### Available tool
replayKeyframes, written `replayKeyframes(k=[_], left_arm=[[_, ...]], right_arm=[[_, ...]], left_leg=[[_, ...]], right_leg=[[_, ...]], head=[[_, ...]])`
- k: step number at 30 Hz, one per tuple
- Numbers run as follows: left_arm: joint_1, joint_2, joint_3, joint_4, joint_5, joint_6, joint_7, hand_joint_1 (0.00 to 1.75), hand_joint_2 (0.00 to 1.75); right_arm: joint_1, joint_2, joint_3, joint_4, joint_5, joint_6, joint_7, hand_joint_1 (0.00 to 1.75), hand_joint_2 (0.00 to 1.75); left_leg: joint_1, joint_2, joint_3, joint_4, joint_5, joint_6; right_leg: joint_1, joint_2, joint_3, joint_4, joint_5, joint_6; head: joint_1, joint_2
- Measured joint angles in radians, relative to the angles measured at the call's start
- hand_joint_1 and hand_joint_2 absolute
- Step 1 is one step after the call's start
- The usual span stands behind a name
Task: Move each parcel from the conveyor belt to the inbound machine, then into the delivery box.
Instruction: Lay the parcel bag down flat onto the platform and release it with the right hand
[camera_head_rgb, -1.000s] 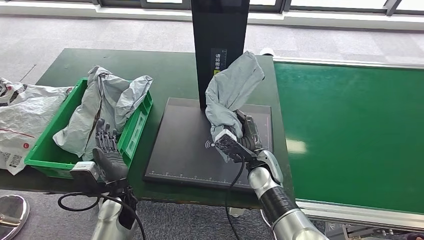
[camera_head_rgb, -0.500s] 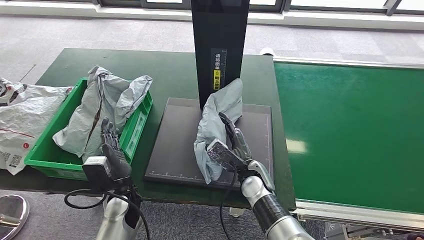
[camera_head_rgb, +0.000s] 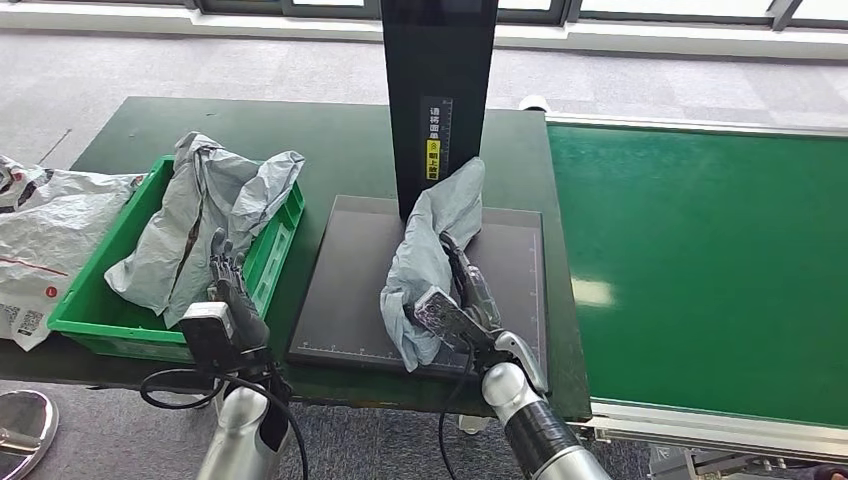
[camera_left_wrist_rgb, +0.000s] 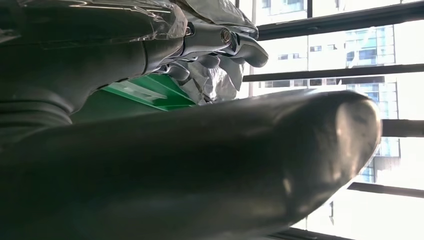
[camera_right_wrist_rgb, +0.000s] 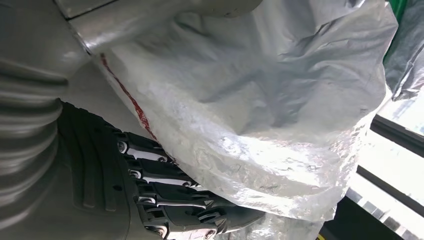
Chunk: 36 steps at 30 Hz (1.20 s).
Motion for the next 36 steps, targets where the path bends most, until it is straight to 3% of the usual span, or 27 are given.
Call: replayKeyframes(k=[12, 21, 29, 36], left_arm=[[-0.131, 0.027, -0.033, 0.123, -0.106, 0.102, 0.043, 0.0, 0.0], [-0.208, 0.038, -0.039, 0.16, -0.237, 0.105, 0.087, 0.0, 0.0], [-0.245, 0.05, -0.072, 0.182, -0.34, -0.048, 0.148, 0.0, 0.0], [-0.264, 0.078, -0.075, 0.169, -0.329, -0.102, 0.071, 0.0, 0.0]], right_arm=[[0.185, -0.028, 0.031, -0.322, 0.071, -0.126, 0.104, 0.0, 1.75], [0.291, -0.04, 0.043, -0.517, 0.121, -0.141, 0.133, 0.0, 1.75], [0.342, -0.049, 0.064, -0.636, 0.171, -0.18, 0.141, 0.0, 1.75], [0.393, -0.071, 0.068, -0.844, 0.221, -0.347, 0.072, 0.0, 1.75]], left_leg=[[0.0, 0.0, 0.0, 0.0, 0.0, 0.0], [0.0, 0.001, -0.001, 0.0, 0.0, 0.0], [0.0, 0.0, -0.001, 0.0, 0.0, 0.0], [0.0, 0.001, 0.0, 0.0, 0.0, 0.0]], right_leg=[[0.0, 0.0, 0.0, 0.0, 0.0, 0.0], [0.0, 0.001, -0.001, 0.0, 0.0, 0.0], [0.0, 0.001, -0.001, 0.0, 0.0, 0.0], [0.0, 0.001, -0.001, 0.0, 0.0, 0.0]], head=[[0.0, 0.0], [0.0, 0.0], [0.0, 0.0], [0.0, 0.0]])
